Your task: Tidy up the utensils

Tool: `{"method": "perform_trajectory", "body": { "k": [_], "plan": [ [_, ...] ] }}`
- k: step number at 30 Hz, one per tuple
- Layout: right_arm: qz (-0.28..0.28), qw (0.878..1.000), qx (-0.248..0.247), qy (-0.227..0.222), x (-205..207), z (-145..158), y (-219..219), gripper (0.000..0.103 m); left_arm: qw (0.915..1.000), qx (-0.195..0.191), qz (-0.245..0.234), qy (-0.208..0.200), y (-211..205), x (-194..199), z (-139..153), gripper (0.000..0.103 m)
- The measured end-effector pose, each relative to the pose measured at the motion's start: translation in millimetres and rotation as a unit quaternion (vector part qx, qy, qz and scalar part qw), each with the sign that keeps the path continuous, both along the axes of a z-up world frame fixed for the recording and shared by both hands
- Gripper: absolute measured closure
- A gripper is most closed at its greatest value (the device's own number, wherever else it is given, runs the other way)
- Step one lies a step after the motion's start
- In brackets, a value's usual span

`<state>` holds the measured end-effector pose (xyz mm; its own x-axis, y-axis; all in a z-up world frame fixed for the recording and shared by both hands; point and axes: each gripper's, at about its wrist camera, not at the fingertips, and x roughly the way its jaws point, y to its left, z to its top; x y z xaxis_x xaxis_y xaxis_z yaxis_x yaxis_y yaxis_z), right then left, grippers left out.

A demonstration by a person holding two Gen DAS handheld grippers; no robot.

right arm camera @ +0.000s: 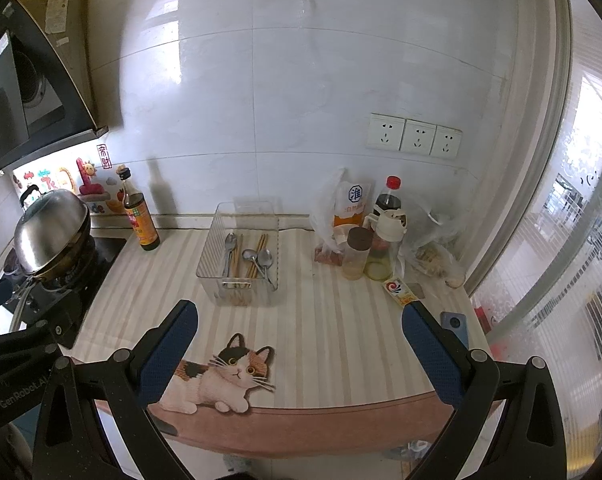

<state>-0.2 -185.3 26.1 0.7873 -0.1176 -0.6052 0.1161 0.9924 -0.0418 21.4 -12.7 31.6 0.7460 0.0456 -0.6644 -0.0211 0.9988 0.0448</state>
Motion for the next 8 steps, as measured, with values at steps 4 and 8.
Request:
{"method": "perform_trajectory", "body": {
  "k": [4,8],
  "plan": [
    [0.0,1.0,0.0,0.001,0.1,0.1,0.1,0.0,1.0,-0.002,0.001,0.003,2.3,1.5,-1.0,0.0],
    [0.005,1.0,-0.002,0.003,2.4,-3.1,-0.3,0.0,1.0,-0.003,0.0,0.003,2.9,1.8,-1.8,0.0]
  ]
}}
